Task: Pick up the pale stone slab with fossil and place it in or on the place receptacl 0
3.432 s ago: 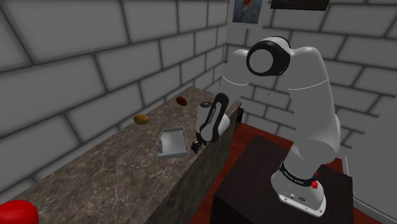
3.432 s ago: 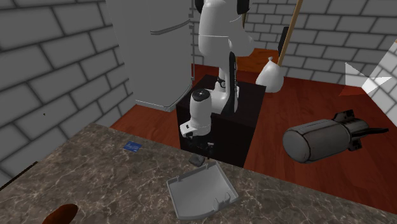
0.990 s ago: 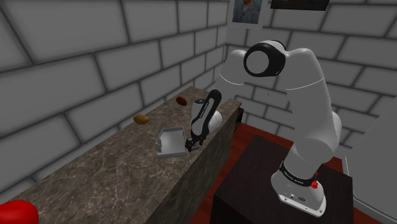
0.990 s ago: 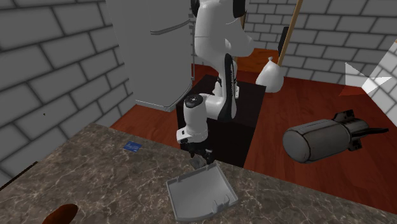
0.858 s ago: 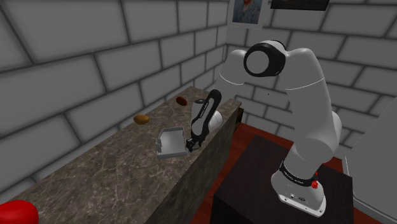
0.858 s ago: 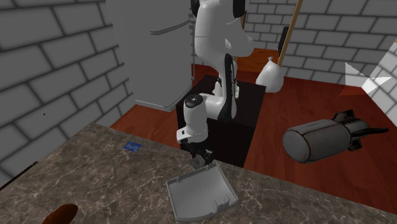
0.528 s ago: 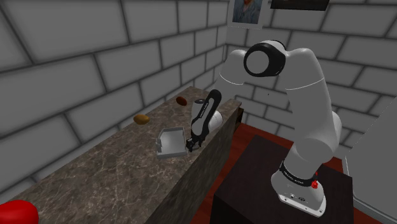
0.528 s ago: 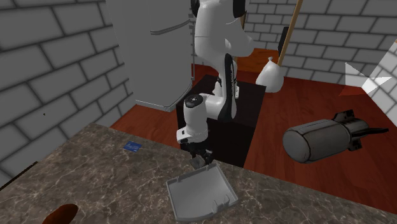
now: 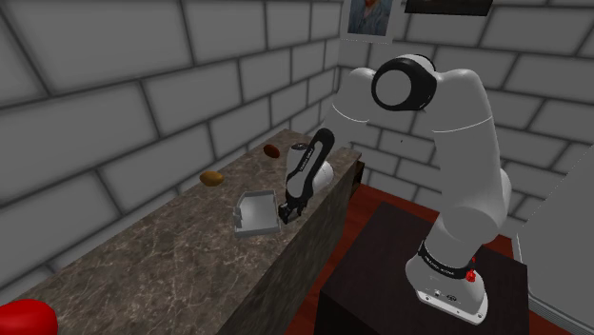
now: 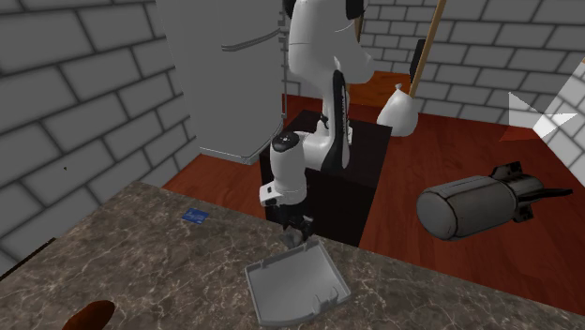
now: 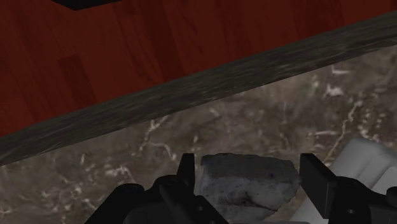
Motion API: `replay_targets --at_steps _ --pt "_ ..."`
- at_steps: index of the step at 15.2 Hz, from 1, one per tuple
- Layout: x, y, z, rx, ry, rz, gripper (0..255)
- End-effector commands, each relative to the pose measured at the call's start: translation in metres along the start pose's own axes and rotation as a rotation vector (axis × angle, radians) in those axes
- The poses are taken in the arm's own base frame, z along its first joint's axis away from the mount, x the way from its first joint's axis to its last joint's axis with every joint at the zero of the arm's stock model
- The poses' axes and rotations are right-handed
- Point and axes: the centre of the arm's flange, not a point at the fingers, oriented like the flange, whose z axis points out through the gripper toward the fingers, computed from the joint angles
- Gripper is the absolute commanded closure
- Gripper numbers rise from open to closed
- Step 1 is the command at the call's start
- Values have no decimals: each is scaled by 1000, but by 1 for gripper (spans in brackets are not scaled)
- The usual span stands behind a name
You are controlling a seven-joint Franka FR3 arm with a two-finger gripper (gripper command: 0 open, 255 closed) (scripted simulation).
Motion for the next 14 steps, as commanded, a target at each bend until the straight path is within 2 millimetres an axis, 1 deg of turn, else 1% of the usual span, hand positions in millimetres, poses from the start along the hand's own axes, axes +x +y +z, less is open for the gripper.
replay_targets --at_steps 1,14 --pt "0 -1 -11 0 0 0 255" --pt "1 -8 -79 0 0 0 255"
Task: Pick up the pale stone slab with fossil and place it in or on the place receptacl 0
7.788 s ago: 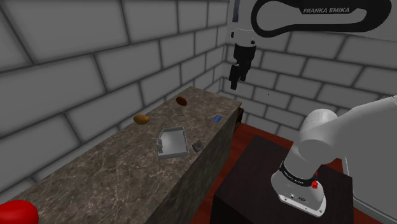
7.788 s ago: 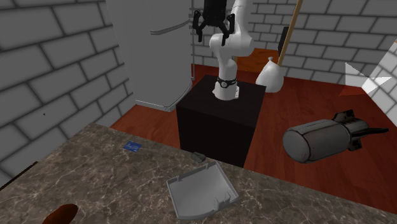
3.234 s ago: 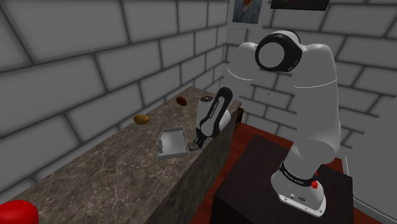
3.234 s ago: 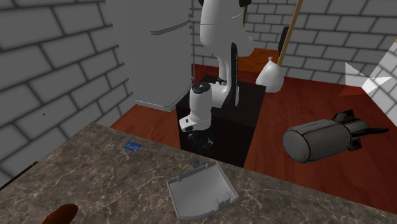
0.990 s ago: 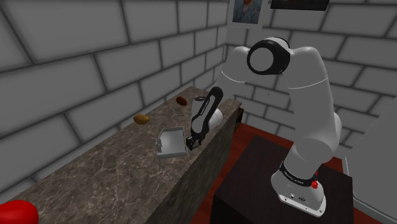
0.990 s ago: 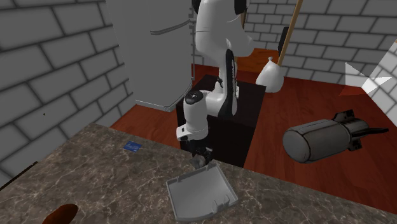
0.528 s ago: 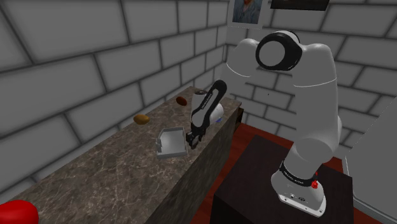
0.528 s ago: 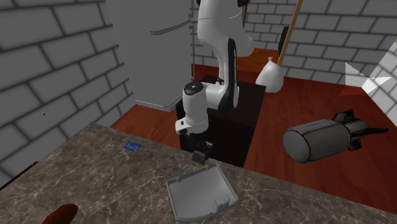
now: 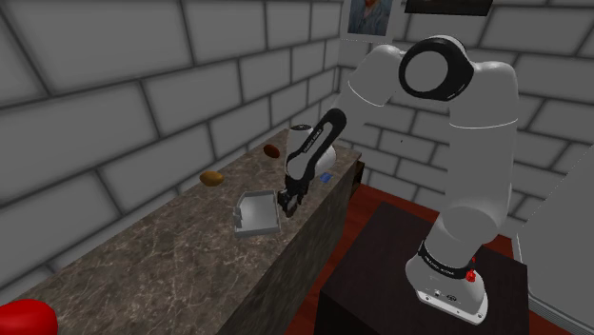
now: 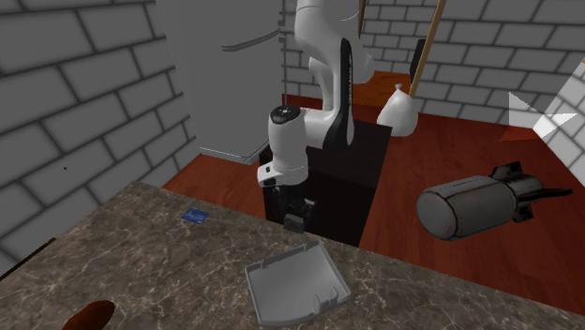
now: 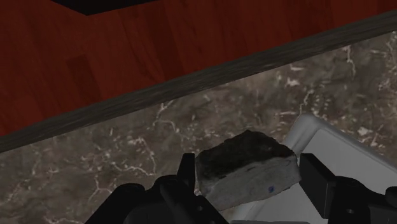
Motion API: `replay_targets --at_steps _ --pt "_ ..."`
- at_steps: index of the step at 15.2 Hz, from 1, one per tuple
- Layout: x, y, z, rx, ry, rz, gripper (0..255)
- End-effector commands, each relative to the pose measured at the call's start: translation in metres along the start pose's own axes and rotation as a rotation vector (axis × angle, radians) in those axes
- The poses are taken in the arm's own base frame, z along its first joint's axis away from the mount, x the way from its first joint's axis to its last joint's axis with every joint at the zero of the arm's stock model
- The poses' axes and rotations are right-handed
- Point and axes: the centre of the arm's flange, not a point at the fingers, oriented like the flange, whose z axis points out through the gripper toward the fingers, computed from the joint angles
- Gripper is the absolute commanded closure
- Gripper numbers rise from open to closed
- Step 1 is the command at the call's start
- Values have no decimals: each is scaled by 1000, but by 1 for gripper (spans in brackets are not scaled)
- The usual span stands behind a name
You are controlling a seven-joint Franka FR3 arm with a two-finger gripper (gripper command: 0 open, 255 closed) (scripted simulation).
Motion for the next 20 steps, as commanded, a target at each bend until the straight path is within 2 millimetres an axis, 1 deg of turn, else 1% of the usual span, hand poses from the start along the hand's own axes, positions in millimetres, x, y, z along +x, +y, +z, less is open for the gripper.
replay_targets --at_steps 1,13,14,20 --pt "0 0 -12 0 0 0 255" --pt "0 -6 -75 0 0 0 255" --pt "0 -6 -77 0 0 0 255" --pt "58 -60 -74 0 0 0 255"
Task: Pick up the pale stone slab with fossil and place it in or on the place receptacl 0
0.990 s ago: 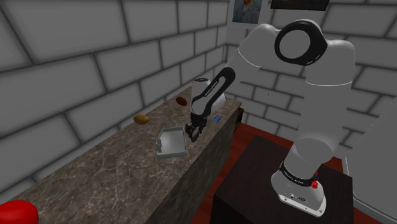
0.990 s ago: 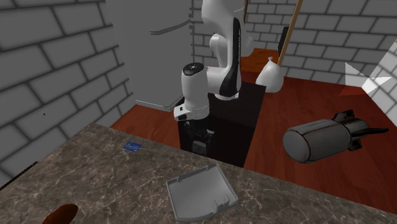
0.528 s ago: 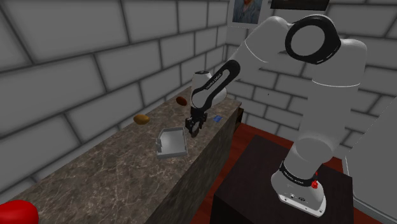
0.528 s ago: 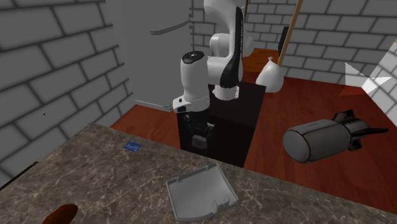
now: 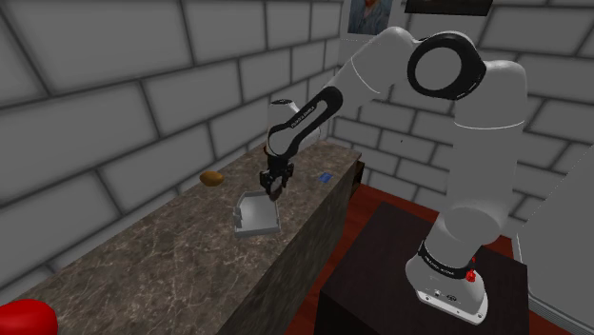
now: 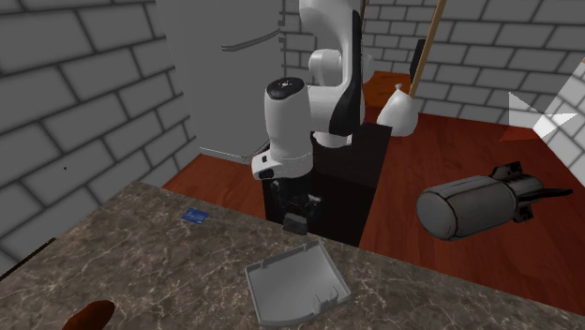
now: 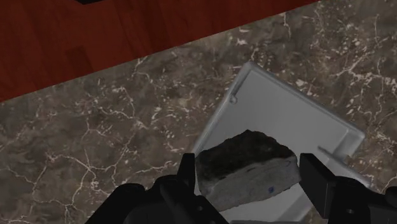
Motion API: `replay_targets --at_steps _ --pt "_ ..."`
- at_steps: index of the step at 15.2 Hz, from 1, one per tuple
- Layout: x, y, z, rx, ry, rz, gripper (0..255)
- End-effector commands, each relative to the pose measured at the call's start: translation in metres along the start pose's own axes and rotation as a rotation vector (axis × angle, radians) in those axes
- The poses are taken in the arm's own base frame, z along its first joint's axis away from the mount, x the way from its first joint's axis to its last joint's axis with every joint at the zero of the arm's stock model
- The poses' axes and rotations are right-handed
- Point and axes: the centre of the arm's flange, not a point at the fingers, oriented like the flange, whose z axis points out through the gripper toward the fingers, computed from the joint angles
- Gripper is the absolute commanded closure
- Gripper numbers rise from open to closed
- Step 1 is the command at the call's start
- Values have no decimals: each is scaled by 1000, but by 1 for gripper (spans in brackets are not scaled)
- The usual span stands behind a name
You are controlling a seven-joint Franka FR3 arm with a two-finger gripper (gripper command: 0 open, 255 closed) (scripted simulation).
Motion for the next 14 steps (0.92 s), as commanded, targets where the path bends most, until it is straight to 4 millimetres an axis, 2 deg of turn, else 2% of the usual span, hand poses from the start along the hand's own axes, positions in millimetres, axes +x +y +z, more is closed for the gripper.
replay_targets --at_steps 1,4,14 --pt "17 -22 2 0 0 1 255" --pt "51 -53 3 0 0 1 255" --pt "51 -48 56 0 0 1 255"
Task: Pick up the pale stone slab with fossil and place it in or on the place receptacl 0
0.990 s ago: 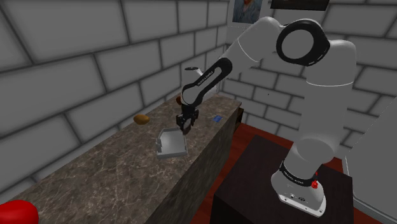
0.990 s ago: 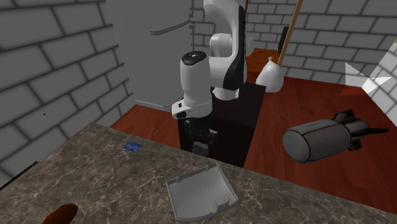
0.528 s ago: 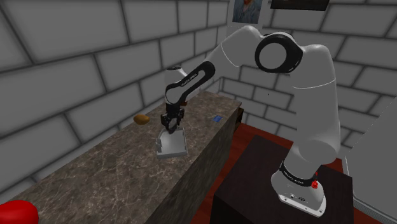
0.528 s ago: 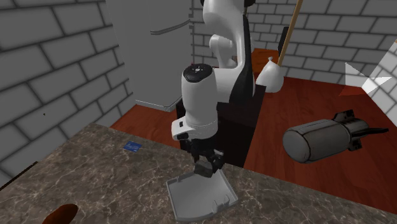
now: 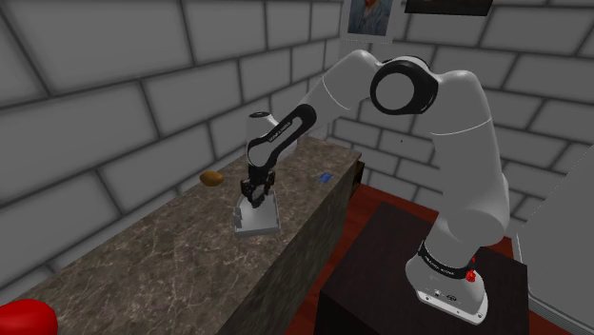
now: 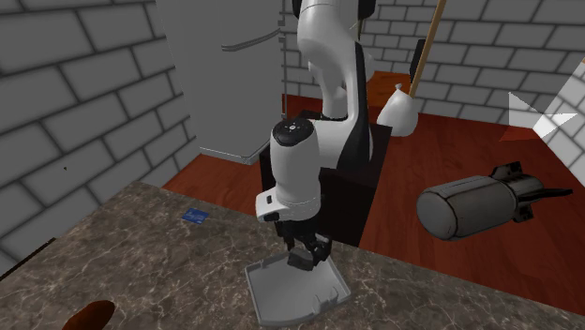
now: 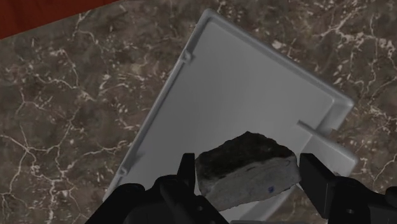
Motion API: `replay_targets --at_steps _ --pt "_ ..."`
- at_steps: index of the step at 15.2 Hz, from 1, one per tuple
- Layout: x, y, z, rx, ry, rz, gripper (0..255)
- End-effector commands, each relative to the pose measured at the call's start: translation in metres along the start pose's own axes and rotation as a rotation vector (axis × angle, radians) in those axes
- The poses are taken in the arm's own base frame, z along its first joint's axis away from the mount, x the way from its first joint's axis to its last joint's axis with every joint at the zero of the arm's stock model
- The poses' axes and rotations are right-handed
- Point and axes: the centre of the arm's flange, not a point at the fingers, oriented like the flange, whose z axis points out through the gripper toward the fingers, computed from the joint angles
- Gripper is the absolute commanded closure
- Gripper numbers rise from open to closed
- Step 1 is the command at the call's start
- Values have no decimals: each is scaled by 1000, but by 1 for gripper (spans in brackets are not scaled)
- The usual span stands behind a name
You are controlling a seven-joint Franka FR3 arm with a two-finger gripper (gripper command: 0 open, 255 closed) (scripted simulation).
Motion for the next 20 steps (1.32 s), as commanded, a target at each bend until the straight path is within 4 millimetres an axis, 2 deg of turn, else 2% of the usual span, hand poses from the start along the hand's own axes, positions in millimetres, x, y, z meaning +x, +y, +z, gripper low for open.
replay_targets --at_steps 1,5,12,13,18,20 --pt "0 0 11 0 1 0 255" --pt "0 2 29 0 1 0 255" --pt "0 2 29 0 1 0 255" --pt "0 2 29 0 1 0 0" --pt "0 2 29 0 1 0 0" --pt "0 2 2 0 1 0 0"
